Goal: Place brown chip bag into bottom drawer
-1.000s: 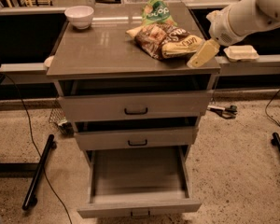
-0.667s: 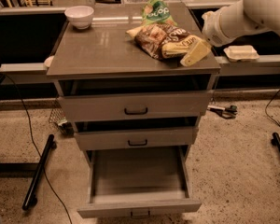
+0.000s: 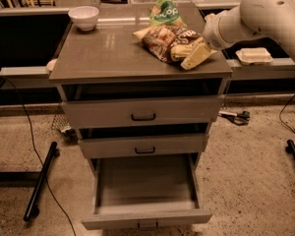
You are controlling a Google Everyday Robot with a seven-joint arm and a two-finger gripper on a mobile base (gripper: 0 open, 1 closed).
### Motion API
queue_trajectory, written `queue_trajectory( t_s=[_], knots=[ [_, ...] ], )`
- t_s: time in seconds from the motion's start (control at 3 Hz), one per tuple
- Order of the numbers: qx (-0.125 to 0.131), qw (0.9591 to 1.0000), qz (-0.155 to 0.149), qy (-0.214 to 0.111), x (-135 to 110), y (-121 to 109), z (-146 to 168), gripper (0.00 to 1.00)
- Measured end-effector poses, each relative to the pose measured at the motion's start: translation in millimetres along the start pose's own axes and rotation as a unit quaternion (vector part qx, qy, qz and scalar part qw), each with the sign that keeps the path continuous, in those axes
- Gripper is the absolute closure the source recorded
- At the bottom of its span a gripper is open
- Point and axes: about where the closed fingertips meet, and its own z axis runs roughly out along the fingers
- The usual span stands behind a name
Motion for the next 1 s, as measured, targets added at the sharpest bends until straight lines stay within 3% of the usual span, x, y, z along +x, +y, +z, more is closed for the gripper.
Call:
queue_trajectory(
  t_s=[0.33,1.0],
  knots=[
    [-0.003,0.9998,0.006,-0.017,-5.9,4.4,9.6,0.0],
    [-0.018,0.9984,0.017,-0.05,-12.8,11.7,28.2,0.41]
  ],
)
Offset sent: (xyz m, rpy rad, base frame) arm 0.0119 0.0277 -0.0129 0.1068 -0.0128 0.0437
